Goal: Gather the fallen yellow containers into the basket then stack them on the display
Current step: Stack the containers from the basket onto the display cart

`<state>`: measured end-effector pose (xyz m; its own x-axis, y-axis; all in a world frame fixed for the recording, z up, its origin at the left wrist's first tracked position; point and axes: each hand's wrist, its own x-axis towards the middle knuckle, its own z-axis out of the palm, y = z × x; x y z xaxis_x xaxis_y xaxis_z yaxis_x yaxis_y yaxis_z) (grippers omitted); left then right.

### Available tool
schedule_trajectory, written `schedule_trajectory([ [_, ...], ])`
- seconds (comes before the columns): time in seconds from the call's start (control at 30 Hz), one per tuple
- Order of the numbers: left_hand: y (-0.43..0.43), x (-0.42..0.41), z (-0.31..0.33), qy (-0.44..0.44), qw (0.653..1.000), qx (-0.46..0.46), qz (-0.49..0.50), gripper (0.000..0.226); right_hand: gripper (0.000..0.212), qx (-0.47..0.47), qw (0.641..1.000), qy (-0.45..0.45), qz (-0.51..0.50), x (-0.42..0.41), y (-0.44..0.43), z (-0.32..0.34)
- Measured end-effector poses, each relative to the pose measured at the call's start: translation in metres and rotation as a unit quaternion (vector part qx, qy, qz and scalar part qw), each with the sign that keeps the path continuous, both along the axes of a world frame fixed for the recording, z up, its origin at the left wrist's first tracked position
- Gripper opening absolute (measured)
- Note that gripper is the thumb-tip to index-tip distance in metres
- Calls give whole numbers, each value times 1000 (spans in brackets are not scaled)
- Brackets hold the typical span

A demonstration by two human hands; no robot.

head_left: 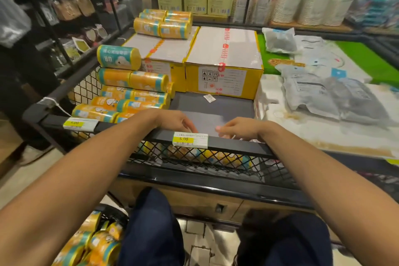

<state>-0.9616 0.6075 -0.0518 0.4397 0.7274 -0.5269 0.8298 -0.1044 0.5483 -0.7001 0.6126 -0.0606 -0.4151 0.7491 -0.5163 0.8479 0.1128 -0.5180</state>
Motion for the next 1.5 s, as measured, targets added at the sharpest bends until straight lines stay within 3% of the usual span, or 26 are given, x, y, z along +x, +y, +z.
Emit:
schedule_trajectory([
  [0.07,-8,-11,10,-79,989,58,110,24,58,-6,990,98,-103,0,-2,7],
  [0.17,-31,-26,33,-202,933,155,256,18,51,72,957,210,-185,-4,-4,27],
  [0.3,-84,-51,47,-298,830,277,381,12,50,144,936,284,-150,-46,-23,58],
  [0.5,-188,-116,34,-359,695,339,522,14,36,148,914,376,-44,-163,-78,74],
  [0.77,-335,-200,-42,-287,559,387,675,18,25,80,906,403,97,-308,-170,19],
  [0.9,-395,-225,-116,-232,532,337,741,17,34,37,923,355,145,-349,-204,-62],
  [1.03,-441,-232,-209,-126,531,199,814,21,44,-23,961,219,166,-372,-238,-170],
  [1.17,-485,-230,-286,19,544,21,839,56,67,-107,972,96,184,-384,-285,-251],
  [1.23,-505,-227,-315,40,520,-44,852,81,80,-126,969,57,207,-392,-305,-280],
  [1.3,-520,-222,-338,44,501,-92,859,103,93,-123,962,12,245,-403,-320,-301],
  [1.37,-524,-216,-349,46,503,-112,856,116,94,-90,954,-35,285,-412,-333,-317],
  [1.5,-523,-215,-359,64,511,-118,849,120,88,58,931,-77,353,-413,-358,-337],
])
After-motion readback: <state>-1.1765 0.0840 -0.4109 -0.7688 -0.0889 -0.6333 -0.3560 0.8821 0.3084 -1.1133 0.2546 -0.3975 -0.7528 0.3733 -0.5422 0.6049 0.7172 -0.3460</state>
